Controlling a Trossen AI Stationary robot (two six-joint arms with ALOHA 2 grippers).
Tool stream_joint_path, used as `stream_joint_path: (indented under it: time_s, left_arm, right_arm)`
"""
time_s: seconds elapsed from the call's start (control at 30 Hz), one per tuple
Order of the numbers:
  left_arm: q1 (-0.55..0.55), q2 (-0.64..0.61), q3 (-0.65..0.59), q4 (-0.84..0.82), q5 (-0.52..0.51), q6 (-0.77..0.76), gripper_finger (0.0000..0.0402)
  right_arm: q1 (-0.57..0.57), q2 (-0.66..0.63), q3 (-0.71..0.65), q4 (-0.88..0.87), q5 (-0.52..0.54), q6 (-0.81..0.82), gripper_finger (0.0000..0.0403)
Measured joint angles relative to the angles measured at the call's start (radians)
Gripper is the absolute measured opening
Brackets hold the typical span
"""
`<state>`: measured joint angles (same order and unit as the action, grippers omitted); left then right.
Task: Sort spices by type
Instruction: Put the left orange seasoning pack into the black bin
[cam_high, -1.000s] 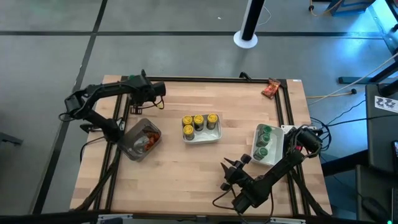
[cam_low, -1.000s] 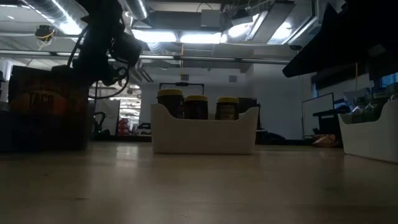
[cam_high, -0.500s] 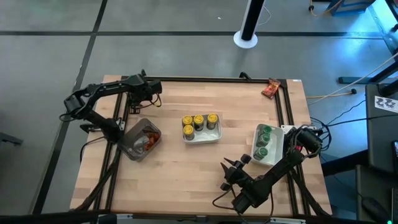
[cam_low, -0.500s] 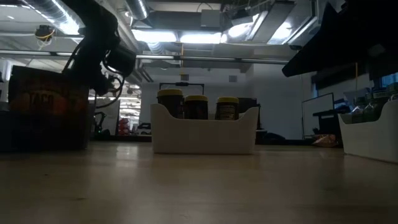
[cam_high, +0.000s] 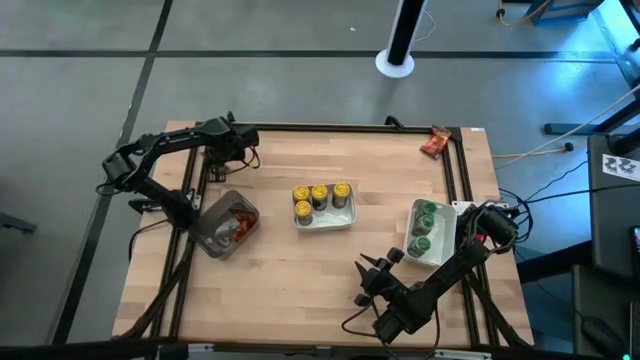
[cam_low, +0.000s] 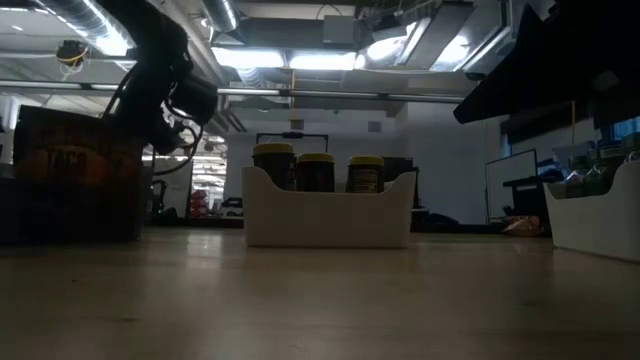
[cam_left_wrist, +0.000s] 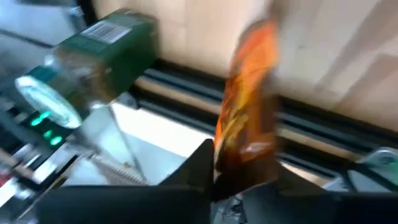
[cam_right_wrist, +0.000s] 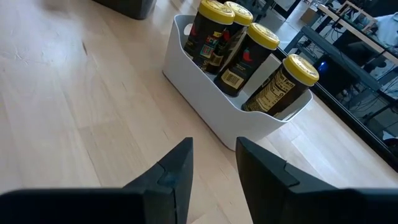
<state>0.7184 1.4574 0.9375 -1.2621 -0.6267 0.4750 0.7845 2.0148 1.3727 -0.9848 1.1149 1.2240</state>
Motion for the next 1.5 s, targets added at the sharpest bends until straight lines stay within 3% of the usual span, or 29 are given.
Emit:
stream_joint_path:
  time_s: [0.17, 0.47, 0.9, 1.5]
  left_arm:
    - [0.004, 0.000, 0.000, 0.024, 0.038, 0.017, 0.0005]
    - [0.004, 0.000, 0.000, 0.076, 0.010, -0.098, 0.0000]
    - [-0.105, -0.005, 0.000, -0.060, -0.068, -0.202, 0.0000]
    - [-0.273, -0.214, 0.127, -0.261, -0.035, -0.312, 0.0000]
  right_arm:
    - [0.000, 0.000, 0.000, 0.000, 0.000, 0.000, 0.0121]
    - [0.000, 0.000, 0.000, 0.000, 0.000, -0.001, 0.0121]
    - [0.000, 0.000, 0.000, 0.000, 0.000, -0.002, 0.0121]
    - [0.000, 0.000, 0.000, -0.001, 0.000, -0.002, 0.0121]
